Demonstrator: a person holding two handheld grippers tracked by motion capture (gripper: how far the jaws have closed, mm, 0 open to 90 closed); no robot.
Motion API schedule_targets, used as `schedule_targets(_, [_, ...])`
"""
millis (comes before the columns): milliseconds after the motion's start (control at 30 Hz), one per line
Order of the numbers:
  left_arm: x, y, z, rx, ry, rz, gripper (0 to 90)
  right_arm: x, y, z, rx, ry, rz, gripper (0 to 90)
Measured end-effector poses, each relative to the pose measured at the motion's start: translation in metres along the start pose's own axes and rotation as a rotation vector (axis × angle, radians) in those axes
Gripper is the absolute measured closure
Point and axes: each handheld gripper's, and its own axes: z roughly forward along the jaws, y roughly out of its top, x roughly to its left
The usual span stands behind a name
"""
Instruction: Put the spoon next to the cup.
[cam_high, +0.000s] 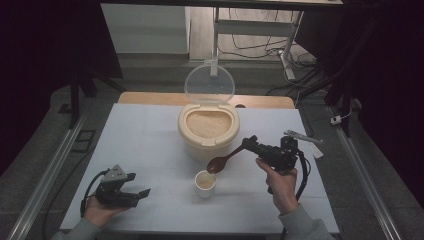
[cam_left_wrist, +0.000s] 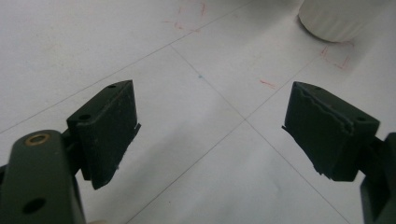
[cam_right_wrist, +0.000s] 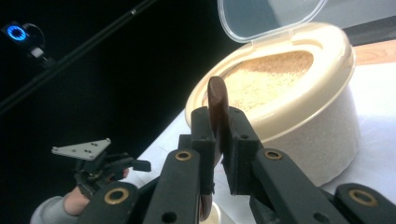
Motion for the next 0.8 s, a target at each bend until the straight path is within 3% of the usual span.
schedule_targets(200, [0.0, 0.001, 0.0, -0.001, -0.001, -0.001, 17.0, -0.002, 0.01, -0.022, 0.016, 0.01, -0.014, 83.3])
schedule_targets(333, [-0.001, 0.0, 0.0, -0.001, 0.0, 0.001, 17.0, -0.005, 0.01, -0.027, 0.09, 0.01, -0.019, 83.3])
schedule_targets(633, [-0.001, 0.0, 0.0, 0.0, 0.001, 0.002, 17.0, -0.011, -0.006, -0.01, 0.322, 0.033, -0.051, 83.3])
schedule_targets(800, [-0.001, 0.0, 0.0, 0.001, 0.001, 0.004, 17.1, -0.011, -0.013, 0.005, 0.404, 0.023, -0.08, 83.3])
